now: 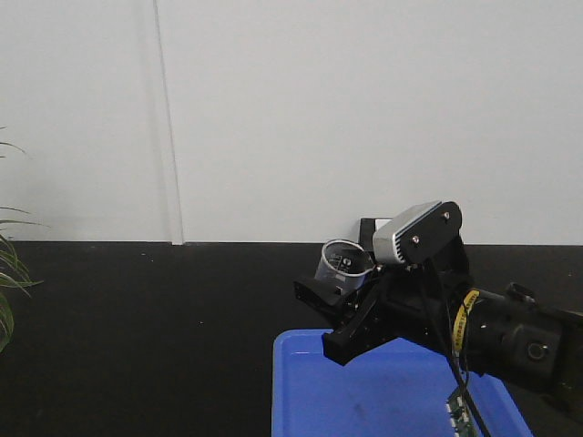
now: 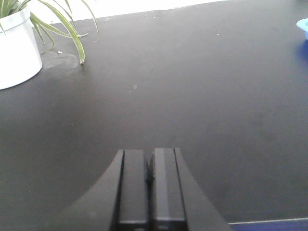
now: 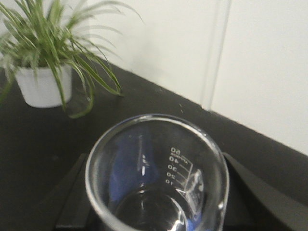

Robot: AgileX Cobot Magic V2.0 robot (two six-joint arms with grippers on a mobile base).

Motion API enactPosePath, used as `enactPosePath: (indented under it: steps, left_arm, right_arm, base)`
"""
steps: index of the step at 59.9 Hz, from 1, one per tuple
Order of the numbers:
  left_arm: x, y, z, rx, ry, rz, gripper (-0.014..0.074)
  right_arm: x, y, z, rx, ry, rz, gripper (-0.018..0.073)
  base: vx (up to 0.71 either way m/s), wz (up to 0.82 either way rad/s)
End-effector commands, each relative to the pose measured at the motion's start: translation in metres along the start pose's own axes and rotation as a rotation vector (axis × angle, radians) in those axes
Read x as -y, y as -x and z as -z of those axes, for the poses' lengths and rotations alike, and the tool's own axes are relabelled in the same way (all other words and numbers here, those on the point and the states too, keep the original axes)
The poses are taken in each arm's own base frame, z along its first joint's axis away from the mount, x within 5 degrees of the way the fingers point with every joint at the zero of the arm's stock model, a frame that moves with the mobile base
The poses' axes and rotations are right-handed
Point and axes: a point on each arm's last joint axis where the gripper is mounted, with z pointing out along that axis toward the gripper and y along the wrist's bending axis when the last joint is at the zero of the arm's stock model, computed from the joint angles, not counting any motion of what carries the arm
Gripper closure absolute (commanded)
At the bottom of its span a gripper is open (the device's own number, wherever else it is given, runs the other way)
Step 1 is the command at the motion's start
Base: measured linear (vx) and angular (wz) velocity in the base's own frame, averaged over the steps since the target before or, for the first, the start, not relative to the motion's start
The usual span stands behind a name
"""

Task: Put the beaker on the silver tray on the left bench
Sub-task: 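Close the right gripper on the beaker and lift it up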

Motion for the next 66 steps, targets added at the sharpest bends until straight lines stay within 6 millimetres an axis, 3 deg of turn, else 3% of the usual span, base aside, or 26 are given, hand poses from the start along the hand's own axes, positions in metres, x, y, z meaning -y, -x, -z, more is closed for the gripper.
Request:
enactPosePath:
  steps: [1, 66]
  left_arm:
    - [0.0007, 0.0009, -0.0016, 0.063, -0.005, 0.002, 0.0595]
    - [0.0007, 0.0009, -0.0016, 0.063, -0.005, 0.002, 0.0595]
  right_arm:
    - [-0.0154, 0.0318, 0.0157, 0.093, 0.012, 0.005, 0.0575]
    - [-0.0213, 0.0367, 0.0198, 0.095, 0.005, 0.014, 0.0573]
  base:
    - [0.0, 0.0]
    - [-0.01, 0.0]
